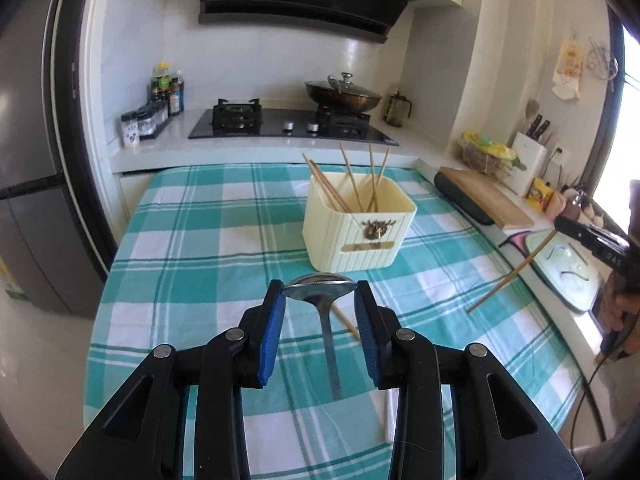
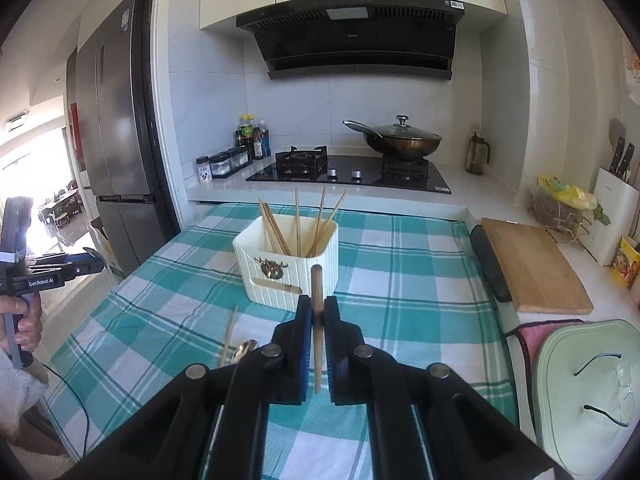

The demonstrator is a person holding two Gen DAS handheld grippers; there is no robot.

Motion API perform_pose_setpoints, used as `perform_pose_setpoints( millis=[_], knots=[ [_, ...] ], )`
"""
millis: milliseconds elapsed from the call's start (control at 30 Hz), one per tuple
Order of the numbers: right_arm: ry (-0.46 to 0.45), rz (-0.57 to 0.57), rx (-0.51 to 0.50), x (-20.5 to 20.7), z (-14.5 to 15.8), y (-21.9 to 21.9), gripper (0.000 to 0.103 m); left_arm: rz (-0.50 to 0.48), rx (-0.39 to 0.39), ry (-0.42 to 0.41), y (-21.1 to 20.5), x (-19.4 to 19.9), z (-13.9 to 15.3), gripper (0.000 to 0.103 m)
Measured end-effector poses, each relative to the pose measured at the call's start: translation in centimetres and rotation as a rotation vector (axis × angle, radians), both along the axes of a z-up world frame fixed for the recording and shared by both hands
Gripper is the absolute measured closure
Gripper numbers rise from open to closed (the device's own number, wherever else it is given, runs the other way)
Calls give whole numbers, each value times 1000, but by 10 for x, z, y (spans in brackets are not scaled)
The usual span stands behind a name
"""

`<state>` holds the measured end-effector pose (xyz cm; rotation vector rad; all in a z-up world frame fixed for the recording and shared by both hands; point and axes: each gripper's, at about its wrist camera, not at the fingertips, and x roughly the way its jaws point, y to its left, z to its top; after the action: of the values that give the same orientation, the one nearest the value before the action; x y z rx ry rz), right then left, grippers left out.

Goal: Organize utensils
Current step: 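Carry spoon and chopstick upright over the cream holder, lower them in, open both tools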

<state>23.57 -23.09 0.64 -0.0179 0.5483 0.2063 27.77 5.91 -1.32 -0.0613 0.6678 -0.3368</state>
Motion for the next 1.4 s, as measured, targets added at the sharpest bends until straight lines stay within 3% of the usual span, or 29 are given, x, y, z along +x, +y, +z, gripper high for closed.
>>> perform_pose_setpoints(
  millis=[167,367,500,633,733,867,1167,1333,1367,1400],
  knots=[
    [-16,17,-8,21,15,8,97,-15,-8,-11,-3,13,22,68],
    [-42,31,-29,58,41,16,97,-11,-39,-80,-13,49,69,68],
    [-112,33,-28,85,68,22,97,19,-83,-146,-22,85,101,68],
    [-202,40,-21,113,91,34,97,68,-117,-194,-36,125,112,68],
    [-246,46,-5,138,91,43,97,96,-115,-194,-49,156,101,68],
    [-224,69,4,174,63,55,97,108,-104,-98,-64,197,64,68],
    [132,46,62,263,-33,53,97,95,-22,136,-87,254,-21,68],
    [208,33,98,277,-53,46,93,86,5,190,-87,253,-41,62],
    [207,30,108,275,-53,43,81,77,-6,193,-84,248,-41,53],
    [198,26,125,271,-52,40,62,68,-14,194,-78,239,-41,45]
  ],
)
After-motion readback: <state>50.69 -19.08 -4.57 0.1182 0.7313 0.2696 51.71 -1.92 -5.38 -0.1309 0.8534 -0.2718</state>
